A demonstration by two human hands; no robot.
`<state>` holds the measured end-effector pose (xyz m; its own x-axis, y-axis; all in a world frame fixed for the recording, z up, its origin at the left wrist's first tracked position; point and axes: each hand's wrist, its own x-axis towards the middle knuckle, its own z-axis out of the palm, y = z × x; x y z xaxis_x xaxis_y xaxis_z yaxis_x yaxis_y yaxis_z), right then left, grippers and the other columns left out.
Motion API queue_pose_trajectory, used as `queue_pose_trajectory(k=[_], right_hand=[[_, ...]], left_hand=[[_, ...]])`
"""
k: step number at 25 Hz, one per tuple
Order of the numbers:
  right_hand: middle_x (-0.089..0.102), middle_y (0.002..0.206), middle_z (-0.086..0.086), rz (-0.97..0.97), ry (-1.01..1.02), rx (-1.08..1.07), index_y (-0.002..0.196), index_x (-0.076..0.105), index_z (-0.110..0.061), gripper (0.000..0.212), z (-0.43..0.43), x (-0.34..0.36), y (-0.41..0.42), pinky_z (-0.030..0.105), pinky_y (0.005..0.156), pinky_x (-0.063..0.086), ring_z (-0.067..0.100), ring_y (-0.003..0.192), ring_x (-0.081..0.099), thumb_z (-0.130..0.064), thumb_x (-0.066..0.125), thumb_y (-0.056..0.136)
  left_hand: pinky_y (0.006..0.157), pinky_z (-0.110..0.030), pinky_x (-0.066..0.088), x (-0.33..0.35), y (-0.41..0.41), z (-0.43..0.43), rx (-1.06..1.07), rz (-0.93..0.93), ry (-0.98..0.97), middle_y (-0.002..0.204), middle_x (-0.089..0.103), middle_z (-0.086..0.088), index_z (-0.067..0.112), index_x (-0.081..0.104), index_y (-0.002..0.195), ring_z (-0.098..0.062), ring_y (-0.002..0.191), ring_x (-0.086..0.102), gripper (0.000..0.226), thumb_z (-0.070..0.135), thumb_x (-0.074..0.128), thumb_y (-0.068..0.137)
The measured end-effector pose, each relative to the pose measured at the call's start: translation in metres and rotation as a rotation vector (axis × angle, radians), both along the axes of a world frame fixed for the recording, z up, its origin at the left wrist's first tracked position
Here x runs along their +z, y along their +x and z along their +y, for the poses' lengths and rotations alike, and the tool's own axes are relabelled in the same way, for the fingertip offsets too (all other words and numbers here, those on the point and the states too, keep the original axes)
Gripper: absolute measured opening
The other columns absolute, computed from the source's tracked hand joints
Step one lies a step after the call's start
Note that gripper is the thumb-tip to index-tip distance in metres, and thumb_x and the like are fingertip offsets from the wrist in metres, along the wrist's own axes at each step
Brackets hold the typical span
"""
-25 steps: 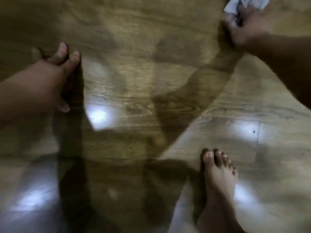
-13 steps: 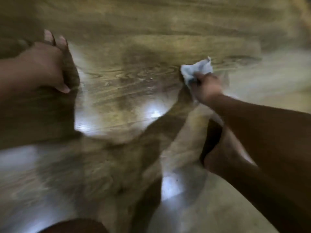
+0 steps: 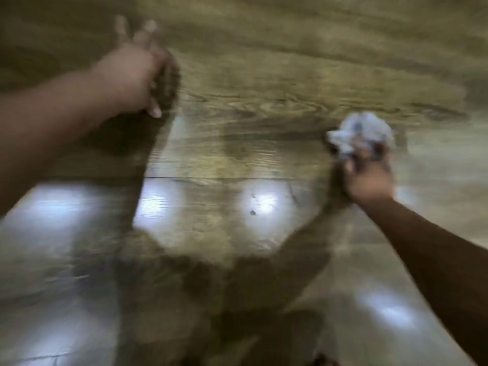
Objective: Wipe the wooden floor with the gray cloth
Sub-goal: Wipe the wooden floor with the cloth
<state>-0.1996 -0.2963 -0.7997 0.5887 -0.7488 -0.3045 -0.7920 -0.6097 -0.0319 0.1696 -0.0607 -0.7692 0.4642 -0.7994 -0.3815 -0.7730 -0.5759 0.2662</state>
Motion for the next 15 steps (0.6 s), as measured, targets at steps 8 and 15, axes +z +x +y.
queue_pose_trajectory(k=[8, 15], right_hand=[[0.027, 0.158, 0.017, -0.165, 0.023, 0.282, 0.15, 0.033, -0.029, 0.055, 0.155, -0.009, 0.135, 0.044, 0.117, 0.021, 0.035, 0.146, 0.023, -0.037, 0.036, 0.096], [0.021, 0.162, 0.005, -0.195, 0.253, 0.736, 0.149, 0.034, -0.037, 0.055, 0.232, -0.015, 0.209, 0.04, 0.121, 0.017, 0.026, 0.15, 0.014, -0.046, 0.041, 0.095]], left_hand=[[0.113, -0.065, 0.032, -0.048, -0.169, 0.21, 0.353, -0.093, -0.551, 0.146, 0.044, -0.025, -0.001, 0.063, 0.118, -0.045, 0.143, 0.035, 0.037, 0.03, 0.057, 0.097], [0.12, -0.054, 0.015, -0.065, -0.192, 0.225, 0.281, -0.216, -0.634, 0.136, 0.05, -0.022, 0.008, 0.058, 0.116, -0.039, 0.133, 0.044, 0.034, 0.034, 0.043, 0.101]])
